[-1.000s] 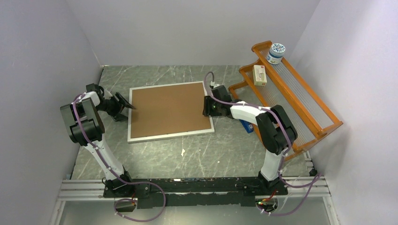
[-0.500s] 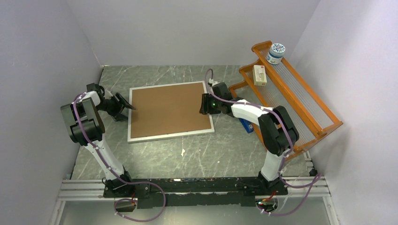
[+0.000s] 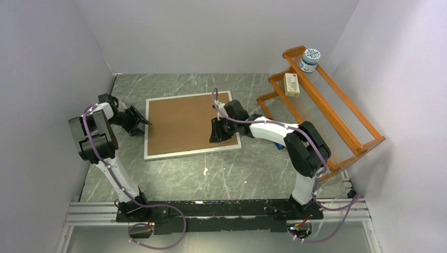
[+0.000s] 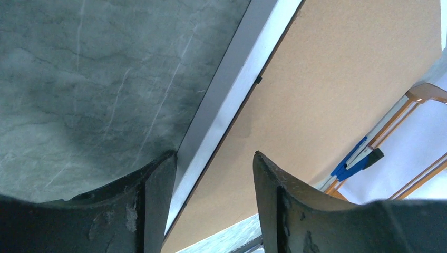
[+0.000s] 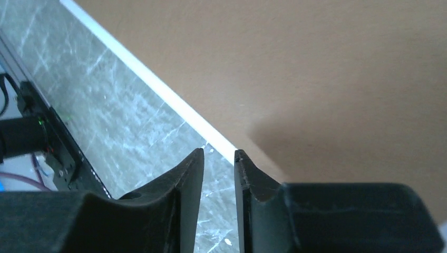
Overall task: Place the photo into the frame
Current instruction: Adjust the photo frame item on the photo frame.
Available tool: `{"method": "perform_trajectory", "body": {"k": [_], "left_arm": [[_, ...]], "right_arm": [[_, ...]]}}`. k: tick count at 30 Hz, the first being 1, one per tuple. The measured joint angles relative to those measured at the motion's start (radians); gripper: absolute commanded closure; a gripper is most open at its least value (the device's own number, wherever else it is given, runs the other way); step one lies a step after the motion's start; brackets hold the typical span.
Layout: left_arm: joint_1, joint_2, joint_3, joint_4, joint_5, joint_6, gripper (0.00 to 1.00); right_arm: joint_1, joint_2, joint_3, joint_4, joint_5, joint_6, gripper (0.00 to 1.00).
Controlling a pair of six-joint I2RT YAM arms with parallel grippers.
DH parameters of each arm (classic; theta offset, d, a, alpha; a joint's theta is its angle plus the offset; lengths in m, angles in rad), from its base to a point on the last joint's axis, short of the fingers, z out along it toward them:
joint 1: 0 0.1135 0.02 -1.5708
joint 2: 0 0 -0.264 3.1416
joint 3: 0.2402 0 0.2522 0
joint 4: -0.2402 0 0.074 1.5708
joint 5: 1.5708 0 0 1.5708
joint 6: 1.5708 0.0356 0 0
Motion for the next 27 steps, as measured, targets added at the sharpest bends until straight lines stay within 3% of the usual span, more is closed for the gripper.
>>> {"method": "perform_trajectory", "body": {"k": [10,18,27], "left_arm": [[-0.006,0.0,-0.015,0.007,-0.004,0.0,0.45],[-0.006,0.0,-0.015,0.007,-0.006,0.0,0.44],[-0.007,0.0,-0.015,0.007,-0.006,0.0,0.44]], "right_arm": [[0.077,0.063,0.008,-0.078,0.025,-0.063,0.74],[0.098,0.065,0.029,-0.082,0.171,-0.047,0.61],[0.099,0.063,0.029,-0.072,0.248,-0.039,0.58]]}}
